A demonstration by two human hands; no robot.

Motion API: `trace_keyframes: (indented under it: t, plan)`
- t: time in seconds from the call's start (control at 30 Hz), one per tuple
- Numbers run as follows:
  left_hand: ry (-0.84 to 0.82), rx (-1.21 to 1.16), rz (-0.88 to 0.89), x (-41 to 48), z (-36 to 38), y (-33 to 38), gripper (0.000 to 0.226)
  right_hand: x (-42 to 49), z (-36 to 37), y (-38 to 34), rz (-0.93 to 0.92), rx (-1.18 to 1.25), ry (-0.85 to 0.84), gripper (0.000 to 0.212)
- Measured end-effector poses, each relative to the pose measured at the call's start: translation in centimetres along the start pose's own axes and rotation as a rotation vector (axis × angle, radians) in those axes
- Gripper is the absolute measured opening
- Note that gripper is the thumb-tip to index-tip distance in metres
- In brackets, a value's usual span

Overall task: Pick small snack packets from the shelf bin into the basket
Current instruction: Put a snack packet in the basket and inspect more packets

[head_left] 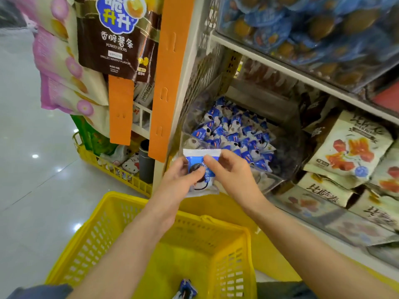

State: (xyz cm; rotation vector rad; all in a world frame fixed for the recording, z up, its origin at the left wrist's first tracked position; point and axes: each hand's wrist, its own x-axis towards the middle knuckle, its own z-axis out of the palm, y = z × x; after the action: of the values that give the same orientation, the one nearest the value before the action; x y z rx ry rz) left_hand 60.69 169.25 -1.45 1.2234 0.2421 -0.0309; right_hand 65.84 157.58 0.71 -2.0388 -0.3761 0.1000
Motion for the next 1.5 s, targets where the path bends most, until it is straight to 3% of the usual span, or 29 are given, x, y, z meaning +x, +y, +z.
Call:
trace_keyframes:
  t: [0.1, 0.2, 0.37, 0.53, 0.67, 0.77, 0.87, 0.97, 1.03, 1.13, 1.2, 1.23, 1.3, 1.37, 1.5]
  plan:
    - [0.064, 0.103, 0.046, -0.3, 0.0, -0.5, 0.024, -0.9, 0.0, 0.6, 0.017, 0.129, -0.049, 0.005]
    - [0.119, 0.181, 0.126, -0.8, -0.1, -0.8, 0.011, -1.8, 0.3, 1.7, 0.035, 0.19, -0.081, 0.016]
    - [0.168, 0.227, 0.175, -1.2, -0.3, -1.2, 0.016, -2.5, 0.8, 2.4, -0.004, 0.235, -0.073, 0.017]
    - [0.163, 0.051, -0.013, -1.3, -0.4, -1.4, 0.023, -3.0, 1.1, 2.4, -0.296, -0.082, 0.097, 0.004]
    - [0.142, 0.0, -0.092, -1.2, -0.4, -1.7, 0.021, -3.5, 1.0, 2.7, -0.479, -0.263, 0.124, 0.011]
    - [0.097, 0.004, -0.114, -1.0, -0.5, -1.6, 0.023, -3.3, 0.7, 2.8, -0.333, -0.161, 0.168, 0.006]
    - [0.015, -0.042, -0.164, -1.2, -0.4, -1.4, 0.043, -2.8, 0.0, 2.7, -0.08, 0.123, 0.184, 0.008]
    - [0.036, -0.165, -0.145, -1.3, -0.1, -1.6, 0.049, -2.5, -0.6, 2.9, 0.115, 0.359, 0.156, 0.012]
    - [0.069, -0.234, -0.118, -1.3, -0.1, -1.8, 0.045, -2.6, -0.7, 3.3, 0.214, 0.489, 0.115, 0.012]
    - [0.105, -0.255, -0.079, -1.4, -0.2, -2.1, 0.02, -2.9, -0.9, 4.0, 0.343, 0.608, 0.02, 0.011]
    - [0.15, -0.186, -0.045, -1.6, -0.2, -2.4, 0.012, -3.2, -0.9, 4.4, 0.353, 0.488, -0.041, 0.01]
    - [0.182, -0.079, -0.009, -1.7, -0.3, -2.6, 0.011, -3.3, -1.0, 4.6, 0.293, 0.312, -0.065, 0.021]
    - [0.213, 0.201, 0.097, -1.8, -0.5, -2.9, 0.012, -3.8, -1.1, 4.9, 0.072, -0.071, -0.144, 0.05]
    - [0.167, 0.346, 0.155, -2.0, -0.5, -3.1, 0.016, -4.4, -1.0, 4.8, -0.091, -0.208, -0.217, 0.062]
    - [0.096, 0.328, 0.147, -2.1, -0.4, -3.6, 0.016, -4.6, -1.0, 4.8, -0.188, -0.225, -0.213, 0.037]
